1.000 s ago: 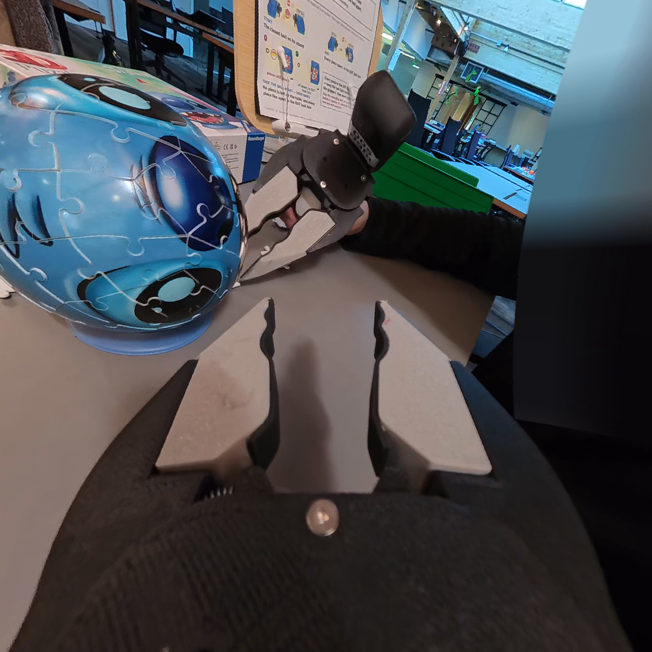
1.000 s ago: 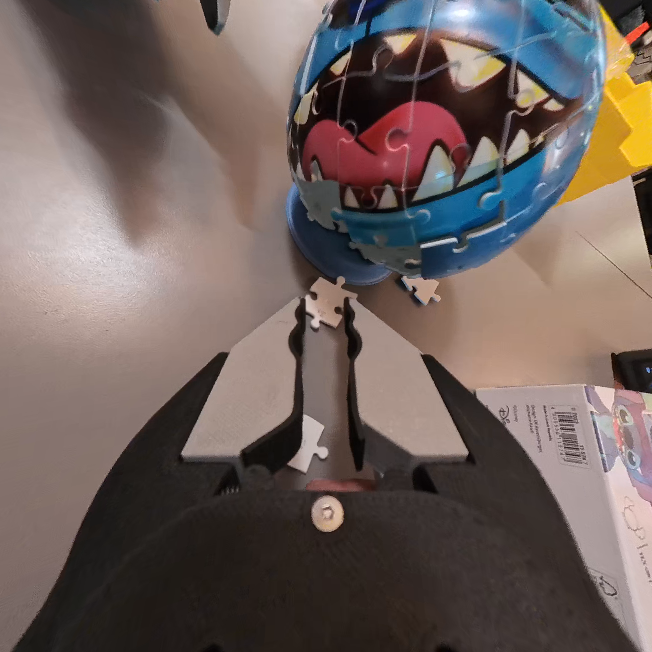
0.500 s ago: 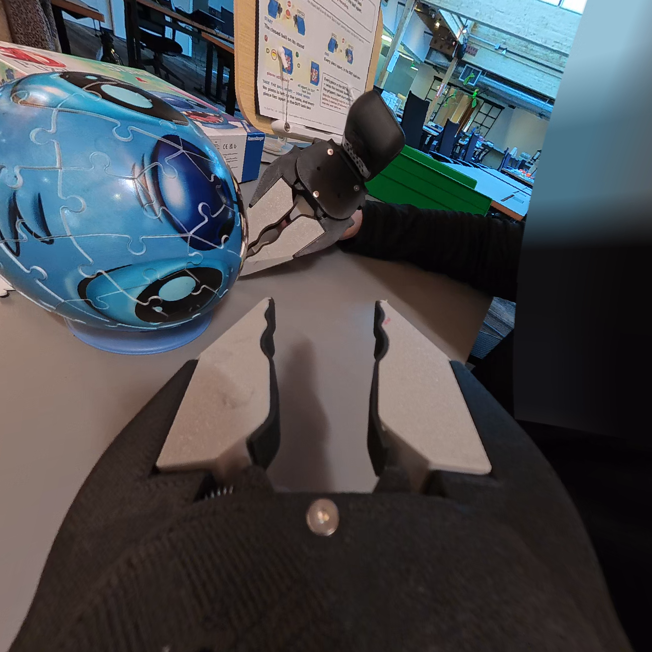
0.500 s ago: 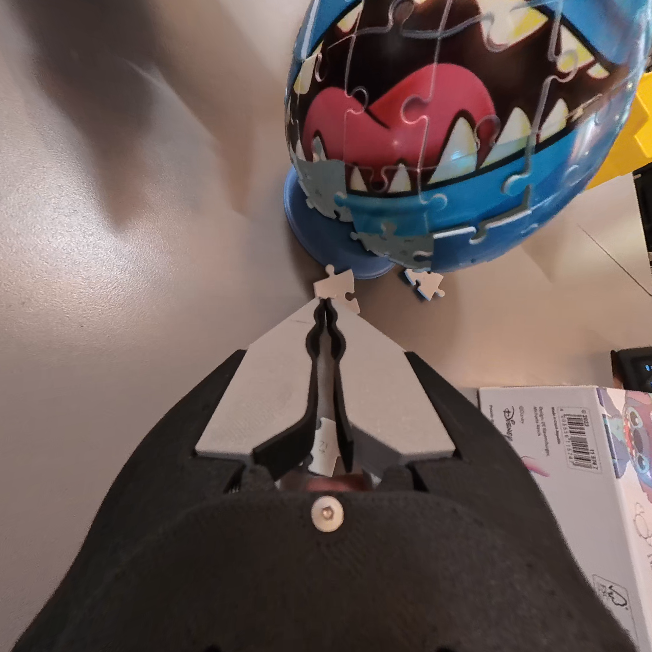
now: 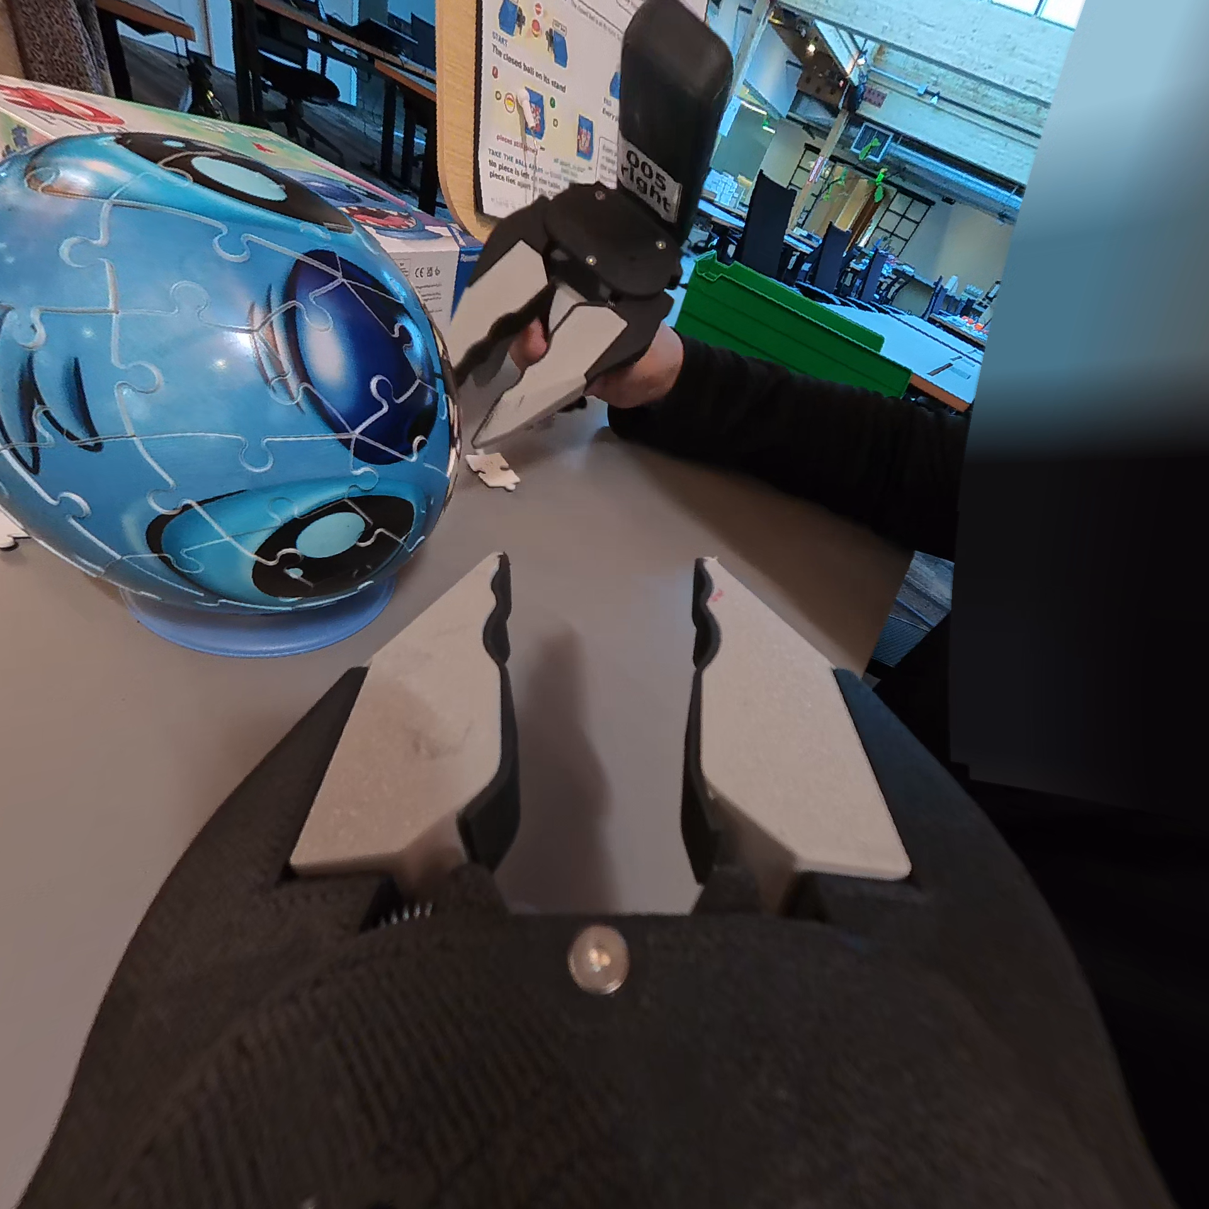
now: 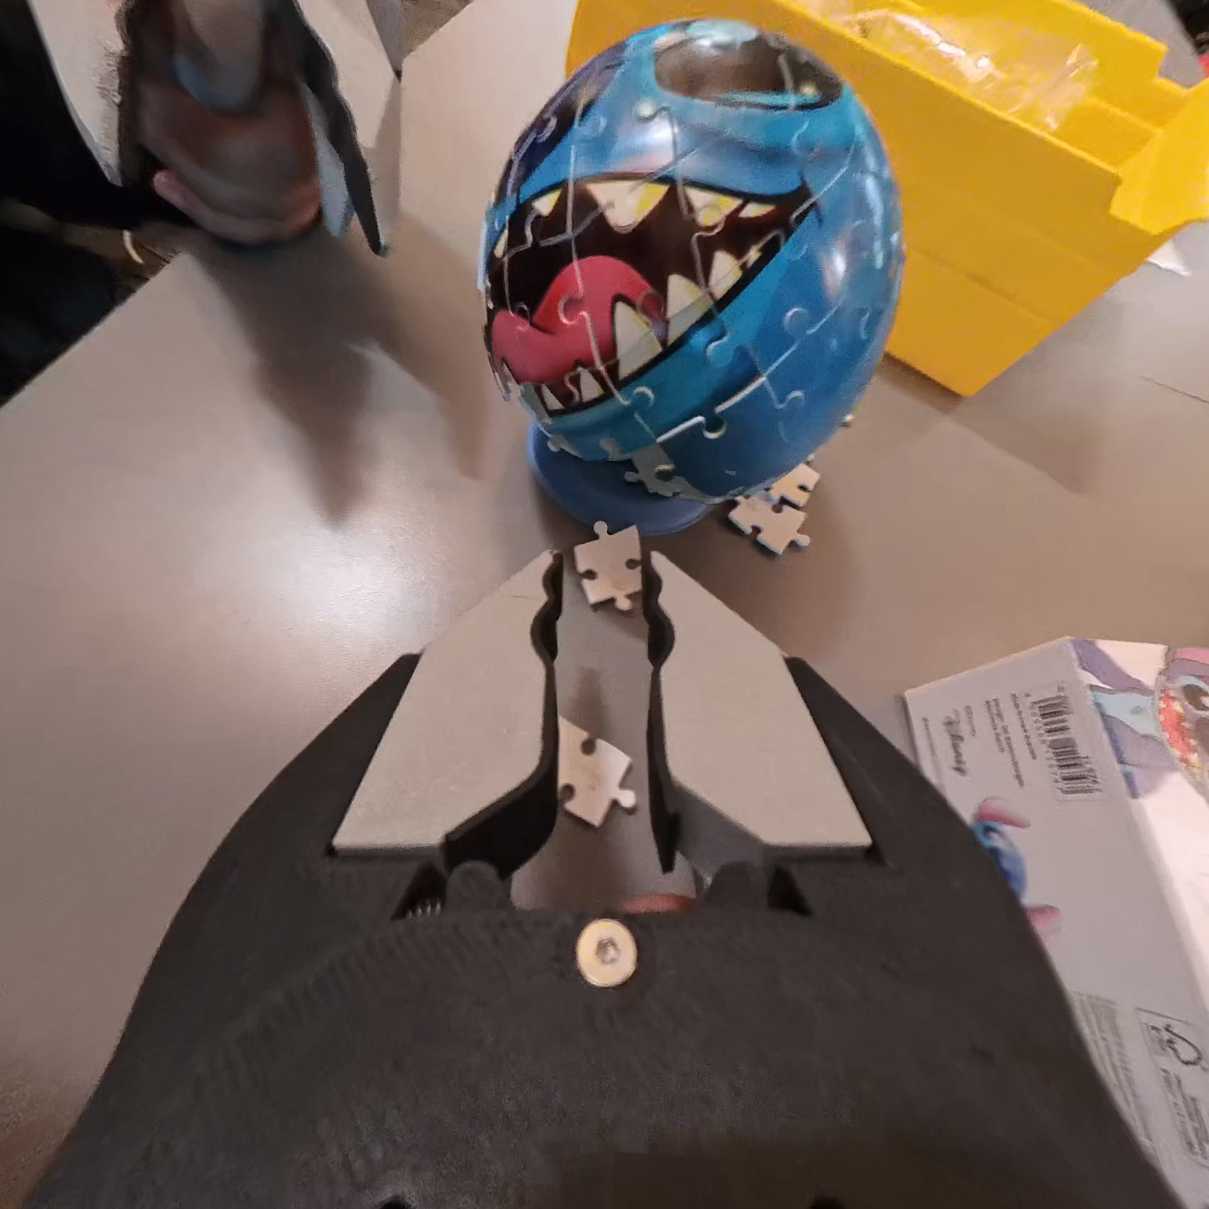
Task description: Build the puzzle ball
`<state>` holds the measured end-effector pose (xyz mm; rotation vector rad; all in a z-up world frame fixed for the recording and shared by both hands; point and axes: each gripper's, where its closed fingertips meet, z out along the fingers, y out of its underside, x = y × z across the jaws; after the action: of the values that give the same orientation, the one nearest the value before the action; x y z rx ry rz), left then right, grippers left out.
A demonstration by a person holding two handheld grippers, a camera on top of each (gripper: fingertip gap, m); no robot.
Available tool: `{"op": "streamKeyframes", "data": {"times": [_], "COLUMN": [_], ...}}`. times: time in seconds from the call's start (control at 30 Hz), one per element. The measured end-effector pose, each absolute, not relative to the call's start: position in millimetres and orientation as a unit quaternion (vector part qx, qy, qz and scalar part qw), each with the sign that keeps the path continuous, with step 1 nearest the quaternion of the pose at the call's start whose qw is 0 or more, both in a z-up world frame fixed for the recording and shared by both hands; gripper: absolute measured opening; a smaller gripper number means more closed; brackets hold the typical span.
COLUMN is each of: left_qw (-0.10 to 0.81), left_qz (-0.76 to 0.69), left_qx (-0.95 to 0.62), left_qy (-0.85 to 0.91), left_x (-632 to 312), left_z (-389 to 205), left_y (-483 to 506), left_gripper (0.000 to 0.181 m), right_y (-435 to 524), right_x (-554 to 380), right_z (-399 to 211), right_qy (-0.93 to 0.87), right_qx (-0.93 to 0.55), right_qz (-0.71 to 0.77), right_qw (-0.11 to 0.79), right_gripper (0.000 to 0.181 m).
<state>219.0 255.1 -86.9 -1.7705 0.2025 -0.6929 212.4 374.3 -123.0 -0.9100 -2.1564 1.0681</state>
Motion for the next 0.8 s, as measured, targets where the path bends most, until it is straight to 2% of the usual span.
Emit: {"op": "streamKeyframes", "data": {"times": [0.17,0.3,0.53,0.8], "left_qw": [0.583,0.579,0.523,0.539], "left_qz": [-0.292,-0.284,-0.092,-0.121], "left_qx": [-0.753,-0.758,-0.831,-0.822], "left_qy": [0.093,0.098,0.167,0.139], "left_x": [220.1,218.4,187.1,179.5], "left_z": [-84.9,-86.8,-122.0,-115.4], "left_y": [253.6,252.4,247.6,248.8], "left_gripper": [0.053,0.053,0.055,0.054], "right_y": [380.8,372.6,367.9,372.2], "right_x": [211.9,213.7,210.0,206.4], "right_z": [-131.3,-140.5,-147.9,-153.7], "right_qy": [-0.838,-0.866,-0.887,-0.902], "right_qx": [-0.279,-0.246,-0.188,-0.14], "right_qz": [0.343,0.315,0.28,0.227], "right_qw": [0.319,0.301,0.315,0.341], "right_gripper": [0.005,0.019,0.011,0.01]}}
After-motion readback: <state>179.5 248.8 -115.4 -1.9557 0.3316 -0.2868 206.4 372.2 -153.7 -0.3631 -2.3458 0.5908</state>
